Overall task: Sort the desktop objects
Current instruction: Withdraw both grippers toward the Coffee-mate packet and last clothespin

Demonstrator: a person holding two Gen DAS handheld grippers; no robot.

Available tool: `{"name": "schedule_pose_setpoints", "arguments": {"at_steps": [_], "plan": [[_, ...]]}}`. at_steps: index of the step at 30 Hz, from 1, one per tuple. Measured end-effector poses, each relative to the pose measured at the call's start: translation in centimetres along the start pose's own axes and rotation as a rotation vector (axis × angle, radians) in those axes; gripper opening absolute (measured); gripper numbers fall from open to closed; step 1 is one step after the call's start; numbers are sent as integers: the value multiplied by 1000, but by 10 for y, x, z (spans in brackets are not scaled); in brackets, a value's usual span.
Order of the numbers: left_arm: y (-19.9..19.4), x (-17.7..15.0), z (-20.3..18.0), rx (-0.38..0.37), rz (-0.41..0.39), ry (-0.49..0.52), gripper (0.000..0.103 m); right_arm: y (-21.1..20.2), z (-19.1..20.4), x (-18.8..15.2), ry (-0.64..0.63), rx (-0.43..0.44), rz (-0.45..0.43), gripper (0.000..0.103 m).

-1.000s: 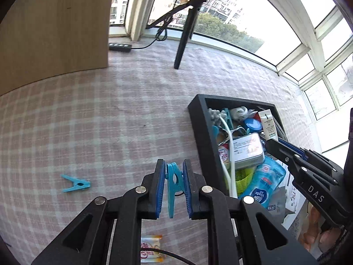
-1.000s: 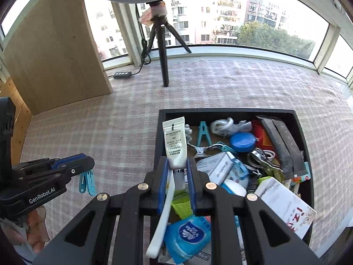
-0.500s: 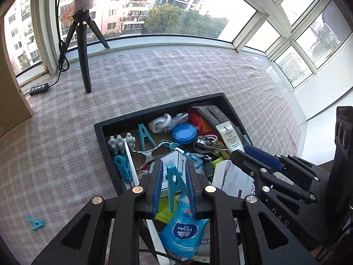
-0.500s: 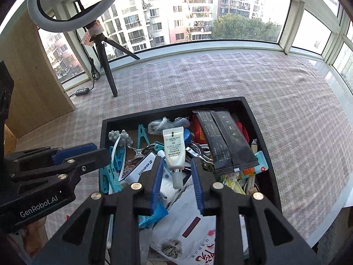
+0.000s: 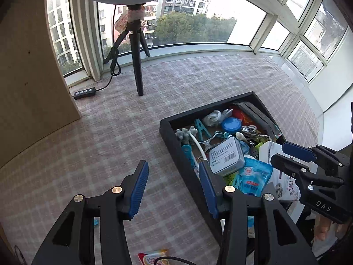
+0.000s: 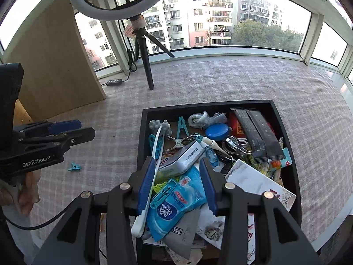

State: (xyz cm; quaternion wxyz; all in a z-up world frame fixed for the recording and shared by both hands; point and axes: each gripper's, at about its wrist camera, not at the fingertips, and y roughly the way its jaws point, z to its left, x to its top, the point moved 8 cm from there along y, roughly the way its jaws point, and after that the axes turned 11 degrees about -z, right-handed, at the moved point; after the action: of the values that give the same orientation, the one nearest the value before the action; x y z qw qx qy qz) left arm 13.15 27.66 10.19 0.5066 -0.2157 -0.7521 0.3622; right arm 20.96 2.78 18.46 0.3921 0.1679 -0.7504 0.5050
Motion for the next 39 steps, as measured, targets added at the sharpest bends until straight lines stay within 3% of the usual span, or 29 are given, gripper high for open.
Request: {"name": "schedule_pose_setpoints", "arguments": {"at_steps": [9,15,24,28,39], "plan": [[-21,-53,102,100,52,-9,44,17,95,-50,-158,121,101,41],[-15,-100,143,148,136,27,45,35,128,-103,-198,149,218,42],[10,-136,143,124,217,236,46,57,147,-160,-43,138,349,44],[19,-142,138,73,241,292,48,61,156,-170,17,106,369,54],[42,-152,135,-3,290,443,49,80,185,-183,62,-13,408,61]]}}
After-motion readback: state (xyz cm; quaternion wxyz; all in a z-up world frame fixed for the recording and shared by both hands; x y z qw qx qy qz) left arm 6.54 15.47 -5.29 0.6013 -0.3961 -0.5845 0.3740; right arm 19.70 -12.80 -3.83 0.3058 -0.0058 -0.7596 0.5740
